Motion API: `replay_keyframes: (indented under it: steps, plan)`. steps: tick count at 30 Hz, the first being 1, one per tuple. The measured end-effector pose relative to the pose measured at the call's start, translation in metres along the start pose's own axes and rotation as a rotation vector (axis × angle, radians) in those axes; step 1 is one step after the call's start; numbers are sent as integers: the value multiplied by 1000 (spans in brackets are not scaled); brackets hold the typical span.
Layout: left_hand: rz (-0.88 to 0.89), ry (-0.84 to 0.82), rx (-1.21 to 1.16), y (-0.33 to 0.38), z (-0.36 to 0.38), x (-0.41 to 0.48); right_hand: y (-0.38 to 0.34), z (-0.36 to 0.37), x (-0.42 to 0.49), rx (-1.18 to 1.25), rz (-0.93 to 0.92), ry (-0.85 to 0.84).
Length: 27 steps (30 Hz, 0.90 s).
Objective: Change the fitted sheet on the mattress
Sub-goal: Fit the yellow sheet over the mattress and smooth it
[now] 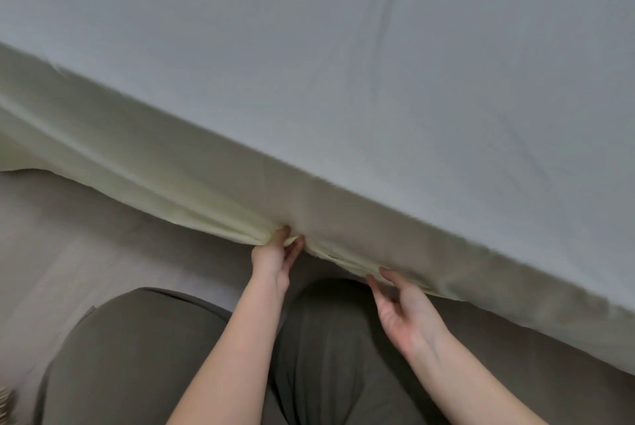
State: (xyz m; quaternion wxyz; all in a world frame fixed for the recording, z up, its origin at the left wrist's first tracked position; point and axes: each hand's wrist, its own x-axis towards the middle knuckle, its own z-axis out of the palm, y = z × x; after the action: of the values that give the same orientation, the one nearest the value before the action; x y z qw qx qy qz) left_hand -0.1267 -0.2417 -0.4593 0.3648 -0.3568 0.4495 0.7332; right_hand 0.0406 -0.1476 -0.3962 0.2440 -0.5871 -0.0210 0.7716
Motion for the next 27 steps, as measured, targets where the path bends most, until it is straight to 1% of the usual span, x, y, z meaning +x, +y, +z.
replay_keyframes:
  steps: [3, 5, 9, 12, 14, 16, 18, 19, 21, 23, 25, 27]
  plan:
    - [-113, -29, -114, 3, 6, 7, -2, 6, -3, 23, 20, -39]
    - [-141, -50, -172, 4, 10, 8, -1, 11, -3, 39, 38, -79]
    - [-139, -126, -260, 6, 8, 11, 5, 15, 3, 45, 62, -75]
    - [-98, -137, -248, 4, 7, 10, 2, 19, 8, 77, 76, -58]
    - [-65, -162, -195, 2, 5, 9, -2, 22, 10, 98, 82, -48]
    - [-58, -252, -102, 2, 1, 9, -3, 23, 11, 93, 94, -32]
    - [-118, -345, 23, 4, -4, 12, -1, 22, 12, 55, 93, -25]
    - [-151, -353, 102, 5, -6, 12, -1, 20, 13, 35, 89, -22]
    - [-199, -353, 195, 6, -9, 9, -2, 18, 15, 11, 88, -21]
    - [-208, -357, 278, 5, -11, 6, -2, 16, 17, -1, 98, -34]
    - [-164, -307, 420, 3, -14, 3, 0, 17, 18, -16, 109, -47]
    - [-54, -210, 519, 0, -16, 2, 2, 18, 20, -27, 107, -45]
